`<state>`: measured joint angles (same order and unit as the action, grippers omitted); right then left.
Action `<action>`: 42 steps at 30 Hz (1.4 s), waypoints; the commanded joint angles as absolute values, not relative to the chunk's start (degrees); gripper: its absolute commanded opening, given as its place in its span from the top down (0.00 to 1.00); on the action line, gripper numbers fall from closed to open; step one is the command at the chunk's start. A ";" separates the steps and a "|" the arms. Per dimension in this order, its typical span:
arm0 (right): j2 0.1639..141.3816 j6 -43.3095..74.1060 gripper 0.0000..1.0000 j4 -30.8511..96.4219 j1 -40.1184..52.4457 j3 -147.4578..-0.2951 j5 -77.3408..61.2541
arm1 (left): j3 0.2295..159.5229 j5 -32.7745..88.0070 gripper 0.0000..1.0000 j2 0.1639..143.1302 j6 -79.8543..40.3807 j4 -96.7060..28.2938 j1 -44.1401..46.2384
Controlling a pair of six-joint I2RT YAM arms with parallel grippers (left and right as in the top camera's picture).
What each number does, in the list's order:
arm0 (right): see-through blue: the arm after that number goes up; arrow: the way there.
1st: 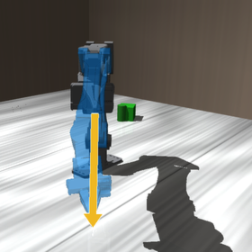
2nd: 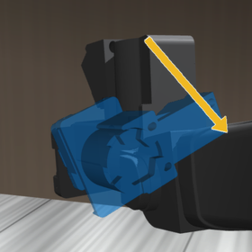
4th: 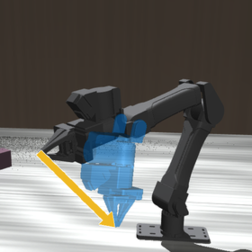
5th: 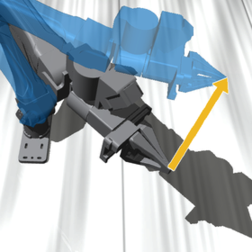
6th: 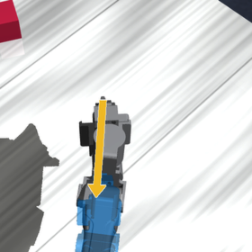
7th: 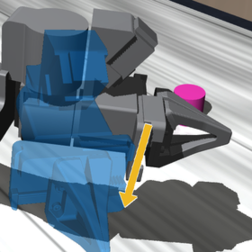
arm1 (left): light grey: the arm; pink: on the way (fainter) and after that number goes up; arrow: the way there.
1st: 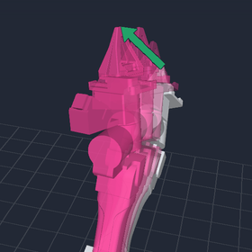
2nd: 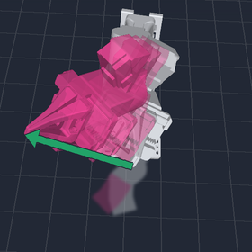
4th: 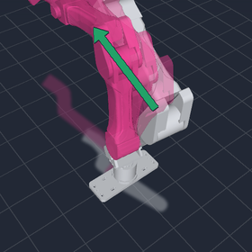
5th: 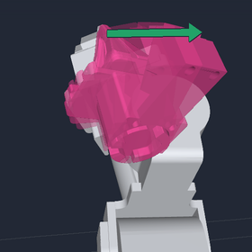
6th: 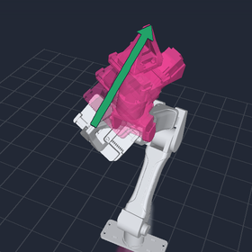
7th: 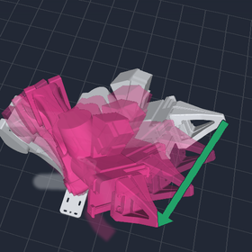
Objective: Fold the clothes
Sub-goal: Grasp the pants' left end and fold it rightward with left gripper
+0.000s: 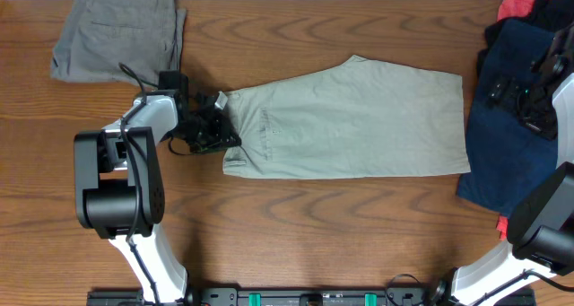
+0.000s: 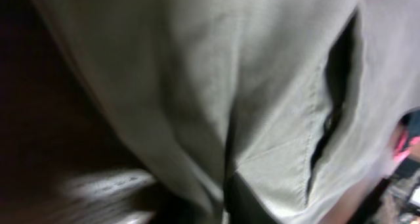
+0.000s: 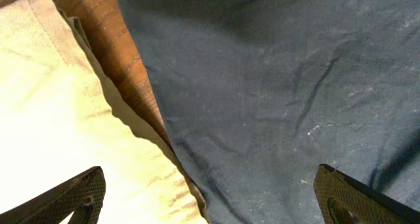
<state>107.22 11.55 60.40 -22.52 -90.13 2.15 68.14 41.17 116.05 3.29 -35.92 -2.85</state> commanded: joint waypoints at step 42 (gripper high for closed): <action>107.37 12.19 0.01 60.47 -22.44 -90.15 2.33 | 115.31 9.58 0.94 104.05 -5.80 -84.84 14.02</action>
